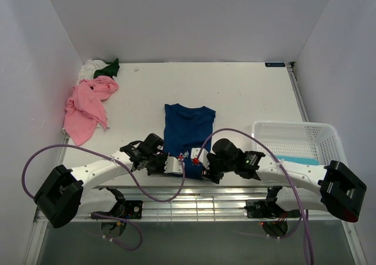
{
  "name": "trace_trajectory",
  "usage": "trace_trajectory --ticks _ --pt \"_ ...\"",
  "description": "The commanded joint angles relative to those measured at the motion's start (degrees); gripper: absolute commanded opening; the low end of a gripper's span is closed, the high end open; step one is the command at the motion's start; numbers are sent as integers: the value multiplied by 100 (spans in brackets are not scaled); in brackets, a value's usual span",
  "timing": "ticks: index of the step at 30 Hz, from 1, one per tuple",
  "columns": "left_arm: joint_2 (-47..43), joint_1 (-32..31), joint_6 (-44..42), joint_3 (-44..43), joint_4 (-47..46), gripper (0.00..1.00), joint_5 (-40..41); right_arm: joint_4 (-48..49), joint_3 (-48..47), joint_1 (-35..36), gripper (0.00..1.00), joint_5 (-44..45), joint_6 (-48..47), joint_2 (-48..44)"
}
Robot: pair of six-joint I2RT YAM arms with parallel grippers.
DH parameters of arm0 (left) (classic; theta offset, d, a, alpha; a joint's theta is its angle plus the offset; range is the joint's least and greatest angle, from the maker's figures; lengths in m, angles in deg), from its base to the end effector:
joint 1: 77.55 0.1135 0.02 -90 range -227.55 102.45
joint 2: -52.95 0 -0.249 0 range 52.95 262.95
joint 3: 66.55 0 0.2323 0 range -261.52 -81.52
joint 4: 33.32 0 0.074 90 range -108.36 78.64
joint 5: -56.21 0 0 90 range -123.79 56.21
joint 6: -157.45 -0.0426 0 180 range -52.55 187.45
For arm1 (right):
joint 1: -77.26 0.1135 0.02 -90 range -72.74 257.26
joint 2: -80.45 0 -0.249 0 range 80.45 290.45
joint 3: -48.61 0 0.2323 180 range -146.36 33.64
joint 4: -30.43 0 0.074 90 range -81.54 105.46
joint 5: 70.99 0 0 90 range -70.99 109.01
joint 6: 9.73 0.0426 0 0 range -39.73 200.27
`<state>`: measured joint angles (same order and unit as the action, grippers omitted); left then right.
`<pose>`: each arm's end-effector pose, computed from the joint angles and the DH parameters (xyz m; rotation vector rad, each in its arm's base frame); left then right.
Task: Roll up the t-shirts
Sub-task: Roll the T-shirt to the center of the board.
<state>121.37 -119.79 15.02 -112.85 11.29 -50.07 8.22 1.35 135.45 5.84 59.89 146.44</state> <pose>0.1319 -0.1359 0.1520 2.0349 1.7675 -0.3346 0.1108 0.1971 0.1907 -1.5729 1.7285 0.6000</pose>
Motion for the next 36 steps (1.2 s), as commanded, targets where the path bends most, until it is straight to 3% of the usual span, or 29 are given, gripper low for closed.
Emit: trace_trajectory --ticks 1,6,10,11,12,15,17,18,22,26,30,36 --pt "-39 -21 110 -66 102 37 80 170 127 104 61 490 -308 132" --pt "-119 -21 118 -40 173 38 89 259 -22 104 61 930 -230 730" --pt "-110 -21 215 -75 216 34 98 215 -189 113 59 782 -203 985" --pt "-101 -21 276 -92 234 32 46 163 -250 105 55 746 -220 1055" --pt "-75 -13 294 -118 321 27 2 119 -277 104 37 728 -221 1099" --pt "-66 49 268 -250 550 17 -288 -206 -374 87 14 474 -282 1117" --pt "-83 128 198 -364 927 1 -603 -382 -400 34 10 -43 -308 986" --pt "-92 215 58 -417 1085 0 -736 -592 -409 8 8 -272 -361 924" --pt "-40 619 -582 -821 2532 0 -1632 -1261 -532 -229 8 -1684 -668 652" --pt "372 1050 -1243 -1304 3669 0 -2152 -1411 -717 -527 8 -2400 -678 537" --pt "1118 1288 -1341 -1857 3873 0 -2345 -1438 -796 -1107 8 -3077 -678 1002" --pt "2104 1691 -1042 -2859 3636 0 -2477 -1394 -1103 -1591 11 -2691 -818 1661"
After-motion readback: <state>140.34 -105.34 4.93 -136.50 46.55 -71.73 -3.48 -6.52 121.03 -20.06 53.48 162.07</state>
